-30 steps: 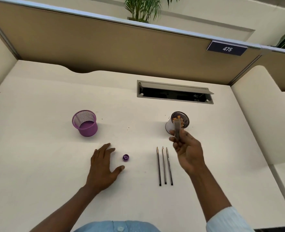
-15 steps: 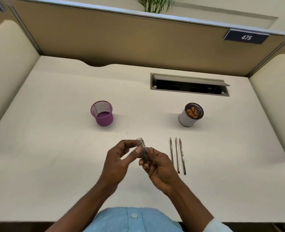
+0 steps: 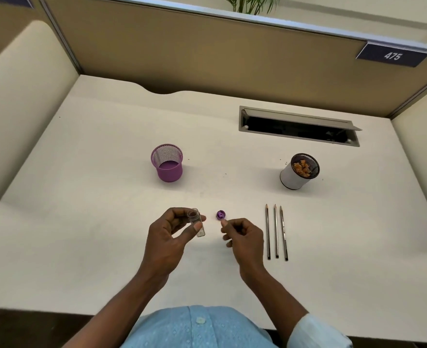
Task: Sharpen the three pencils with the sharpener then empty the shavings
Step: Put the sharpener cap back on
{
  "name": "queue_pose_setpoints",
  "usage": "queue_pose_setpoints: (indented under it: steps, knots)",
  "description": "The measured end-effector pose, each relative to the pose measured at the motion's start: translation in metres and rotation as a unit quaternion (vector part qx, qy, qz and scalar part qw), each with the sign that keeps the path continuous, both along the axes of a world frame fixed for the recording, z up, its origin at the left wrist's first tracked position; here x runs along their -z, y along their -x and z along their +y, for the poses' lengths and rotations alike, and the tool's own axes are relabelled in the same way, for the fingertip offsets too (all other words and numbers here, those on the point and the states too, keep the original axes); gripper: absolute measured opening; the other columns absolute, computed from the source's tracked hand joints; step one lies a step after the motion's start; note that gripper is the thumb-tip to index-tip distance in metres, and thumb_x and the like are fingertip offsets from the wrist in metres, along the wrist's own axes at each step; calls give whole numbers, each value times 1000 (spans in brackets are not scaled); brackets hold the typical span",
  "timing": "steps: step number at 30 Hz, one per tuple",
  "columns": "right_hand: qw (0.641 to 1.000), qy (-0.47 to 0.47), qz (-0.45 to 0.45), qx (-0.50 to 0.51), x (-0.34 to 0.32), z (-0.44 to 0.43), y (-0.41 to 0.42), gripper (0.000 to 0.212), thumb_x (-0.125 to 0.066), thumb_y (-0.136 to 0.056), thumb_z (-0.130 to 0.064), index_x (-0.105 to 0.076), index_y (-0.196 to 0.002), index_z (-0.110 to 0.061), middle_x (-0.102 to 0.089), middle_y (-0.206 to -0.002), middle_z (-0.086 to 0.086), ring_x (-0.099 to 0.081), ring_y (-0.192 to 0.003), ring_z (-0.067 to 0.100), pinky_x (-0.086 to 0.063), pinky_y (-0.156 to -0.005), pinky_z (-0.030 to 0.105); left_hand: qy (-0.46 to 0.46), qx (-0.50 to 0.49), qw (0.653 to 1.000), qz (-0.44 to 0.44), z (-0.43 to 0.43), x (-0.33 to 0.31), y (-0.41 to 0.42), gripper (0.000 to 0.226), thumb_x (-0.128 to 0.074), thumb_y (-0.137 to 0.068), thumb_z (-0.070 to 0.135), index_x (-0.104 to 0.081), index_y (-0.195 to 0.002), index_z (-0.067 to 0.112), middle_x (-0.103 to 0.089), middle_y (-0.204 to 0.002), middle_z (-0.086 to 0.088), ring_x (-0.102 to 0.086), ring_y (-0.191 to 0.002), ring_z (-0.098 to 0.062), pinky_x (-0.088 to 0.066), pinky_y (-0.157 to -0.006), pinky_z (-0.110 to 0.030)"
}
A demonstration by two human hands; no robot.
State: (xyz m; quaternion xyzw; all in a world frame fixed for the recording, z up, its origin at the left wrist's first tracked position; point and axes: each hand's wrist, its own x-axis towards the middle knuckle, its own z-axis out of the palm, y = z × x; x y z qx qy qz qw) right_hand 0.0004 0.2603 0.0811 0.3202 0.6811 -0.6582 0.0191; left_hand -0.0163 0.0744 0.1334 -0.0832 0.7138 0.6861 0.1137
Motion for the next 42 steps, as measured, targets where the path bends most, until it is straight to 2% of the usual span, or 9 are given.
queue_pose_setpoints:
  steps: [4,9,13,17,26,30,34,38,42]
  knots:
    - [976,-208,47,-42,31,9,10,12,-84,-86,-21,-72,-86,-25,-74,-82,-10,-68,-74,6,-55,-72,27,16,1,1000,-5,-6,4,-3,21,-81,-91,4,-74,-109,13,-84,-108,1,-78,-110,-18,-55,-110,-49]
    - [929,-340,95,-108,54,14,23,26,-85,-82,-20,-67,-98,-30,-64,-97,-12,-66,-80,4,-54,-67,33,43,14,999,-2,-8,9,-7,22,-84,-89,8,-76,-105,20,-84,-107,3,-79,-106,-17,-56,-108,-50]
    - [904,-379,117,-160,63,13,30,39,-84,-81,-21,-69,-116,-29,-62,-111,-10,-64,-87,5,-48,-69,24,46,16,999,-5,-11,9,-8,22,-86,-88,10,-76,-105,21,-84,-105,3,-79,-103,-18,-57,-106,-54]
    - [884,-407,115,-201,72,14,33,50,-82,-83,-26,-66,-130,-30,-57,-114,-8,-62,-100,12,-54,-72,29,51,16,999,-8,-14,13,-9,24,-88,-87,11,-77,-103,24,-84,-105,3,-79,-102,-18,-58,-105,-56]
    - [847,-451,134,-248,78,17,40,35,-74,-89,-15,-75,-123,-22,-58,-110,1,-60,-101,20,-51,-68,30,58,27,998,-22,-17,19,-13,24,-89,-86,12,-77,-102,24,-84,-105,5,-78,-103,-17,-57,-106,-55]
    - [898,-372,123,-201,75,17,45,23,-79,-86,-11,-78,-108,-18,-67,-101,1,-69,-89,20,-59,-78,34,59,30,998,-22,-17,19,-14,23,-88,-86,12,-77,-102,24,-84,-105,6,-78,-103,-17,-58,-105,-55]
    - [989,-112,47,-88,42,12,40,16,-85,-85,-14,-75,-96,-19,-79,-87,2,-76,-74,20,-63,-80,38,59,30,998,-22,-18,21,-15,22,-88,-87,13,-77,-102,24,-83,-106,8,-78,-103,-17,-59,-103,-55]
    - [993,74,62,-65,8,5,23,19,-79,-90,-4,-76,-108,-8,-77,-94,21,-75,-76,29,-62,-79,37,60,35,997,-23,-16,21,-18,21,-88,-87,11,-79,-101,23,-84,-104,9,-78,-97,-15,-62,-95,-55]
    - [979,179,62,-69,-8,1,6,23,-75,-93,-2,-79,-115,-6,-75,-99,21,-73,-86,31,-61,-86,36,74,49,996,-16,-14,21,-19,21,-88,-86,13,-80,-101,25,-84,-102,11,-78,-93,-15,-64,-92,-51]
